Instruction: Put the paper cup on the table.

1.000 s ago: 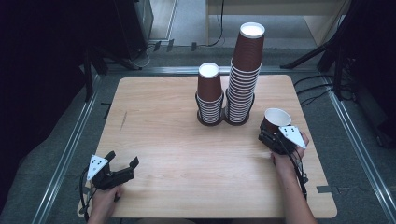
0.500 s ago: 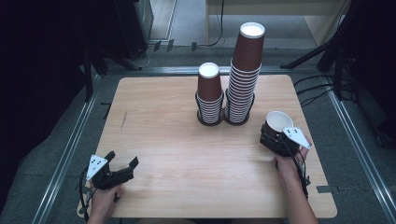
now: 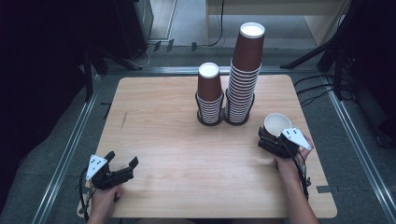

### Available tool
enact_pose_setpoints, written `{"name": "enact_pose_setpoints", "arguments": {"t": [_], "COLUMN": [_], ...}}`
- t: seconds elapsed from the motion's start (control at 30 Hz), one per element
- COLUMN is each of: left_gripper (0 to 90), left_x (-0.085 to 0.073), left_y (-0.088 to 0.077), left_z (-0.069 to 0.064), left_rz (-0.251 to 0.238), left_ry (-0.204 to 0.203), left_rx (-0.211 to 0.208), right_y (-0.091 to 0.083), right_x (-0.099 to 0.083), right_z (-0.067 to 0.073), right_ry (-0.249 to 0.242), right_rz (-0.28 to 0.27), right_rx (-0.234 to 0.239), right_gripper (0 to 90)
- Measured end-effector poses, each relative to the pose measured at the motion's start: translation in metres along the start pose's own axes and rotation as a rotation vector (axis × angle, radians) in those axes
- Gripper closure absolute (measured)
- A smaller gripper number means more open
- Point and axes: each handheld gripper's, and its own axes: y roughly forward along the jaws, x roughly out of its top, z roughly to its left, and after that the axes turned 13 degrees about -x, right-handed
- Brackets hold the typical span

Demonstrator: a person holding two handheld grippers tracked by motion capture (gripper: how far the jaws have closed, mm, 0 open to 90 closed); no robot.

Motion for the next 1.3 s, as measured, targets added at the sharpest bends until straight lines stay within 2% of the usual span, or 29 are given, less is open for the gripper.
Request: {"name": "enact_pose_setpoints", "arguments": {"t": [0.23,0.5,1.3], "left_gripper": [0.0,0.0,0.0], "left_x": [0.0,0.0,0.0], "left_y": [0.0,0.0,0.001], "left_z": [0.0,0.0,0.0], "left_rz": [0.003,0.005,0.01], "left_ry": [0.002,0.002,-0.006], "left_rx": [-0.001,0.003,0.002], "right_y": [-0.005,-0.015,-0.047], "right_x": [0.003,0.006,0.003], "right_z": [-0.001,-0.005,-0.029], "right_ry": [-0.003,-0.027,0.008], "right_rz": [0.0,-0.012,-0.028], "right_rx": [-0.017,-0.009,-0.014], "right_gripper": [0.0,0.0,0.0]}}
